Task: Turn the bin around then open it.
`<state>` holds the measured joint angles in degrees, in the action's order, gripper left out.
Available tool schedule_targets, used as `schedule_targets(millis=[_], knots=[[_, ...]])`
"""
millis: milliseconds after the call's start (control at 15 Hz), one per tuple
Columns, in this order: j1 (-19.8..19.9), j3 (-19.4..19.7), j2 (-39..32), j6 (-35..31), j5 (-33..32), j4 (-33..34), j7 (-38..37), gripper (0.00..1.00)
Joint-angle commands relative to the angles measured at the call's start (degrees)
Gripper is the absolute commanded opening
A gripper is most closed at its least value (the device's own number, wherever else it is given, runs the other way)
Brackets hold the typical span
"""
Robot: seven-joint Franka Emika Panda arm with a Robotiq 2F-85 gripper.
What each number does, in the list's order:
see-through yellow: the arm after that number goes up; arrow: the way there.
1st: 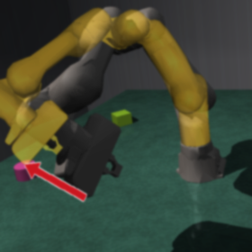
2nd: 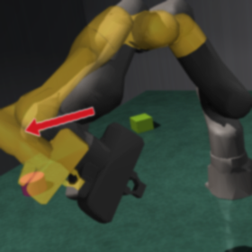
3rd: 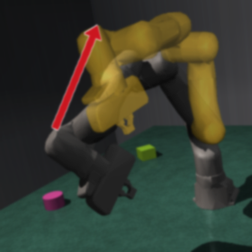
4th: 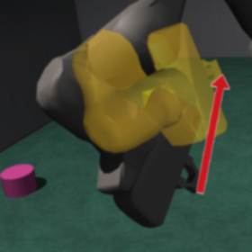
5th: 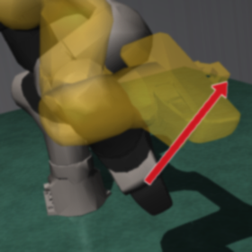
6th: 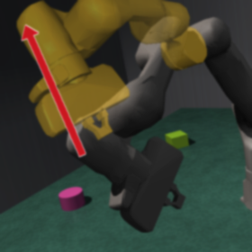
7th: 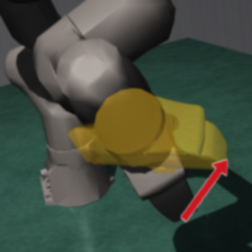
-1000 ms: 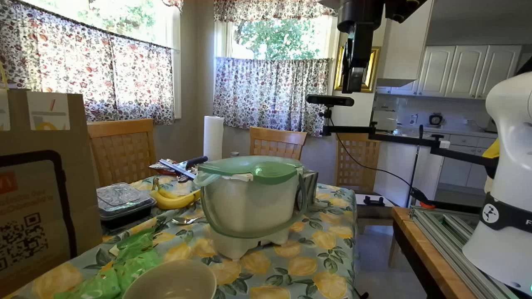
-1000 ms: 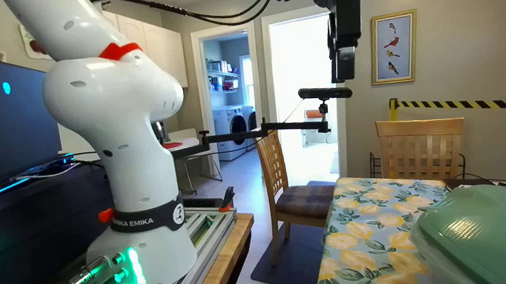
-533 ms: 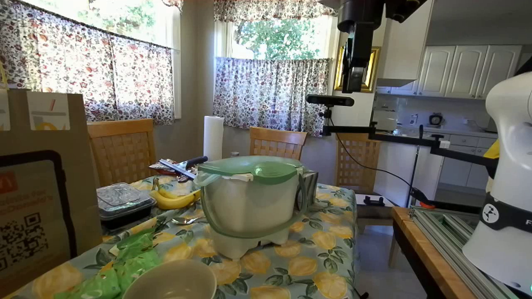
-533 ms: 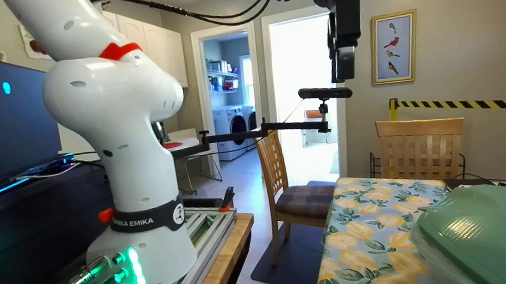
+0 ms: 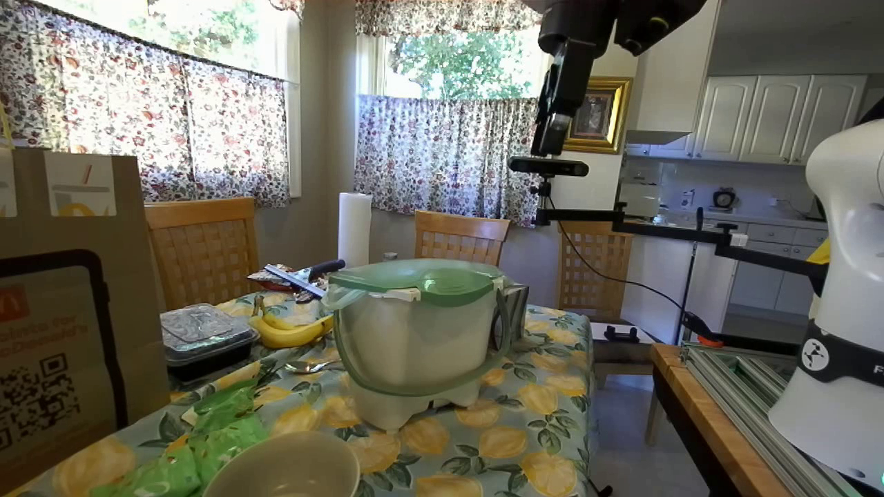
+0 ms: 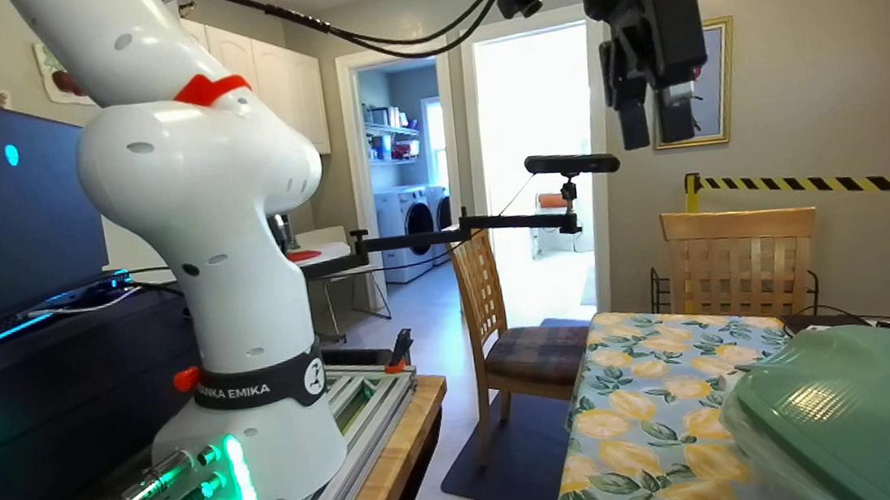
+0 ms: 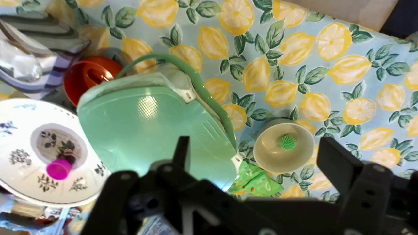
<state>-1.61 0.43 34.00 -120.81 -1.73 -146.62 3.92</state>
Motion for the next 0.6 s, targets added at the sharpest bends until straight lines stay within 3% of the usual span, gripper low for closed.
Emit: schedule_targets(millis=[0,400,467,533], knots=[[-3.3,2.2,-4.9,-6.2,1.0,-2.1,10.0,1.00],[-6.5,4.9,-9.8,-9.5,0.8,-4.4,26.6,1.00],[-5.1,2.8,-8.6,-8.4,0.3,-4.0,20.3,1.00],[-5.1,3.0,-9.0,-8.6,0.3,-4.1,21.0,1.00]])
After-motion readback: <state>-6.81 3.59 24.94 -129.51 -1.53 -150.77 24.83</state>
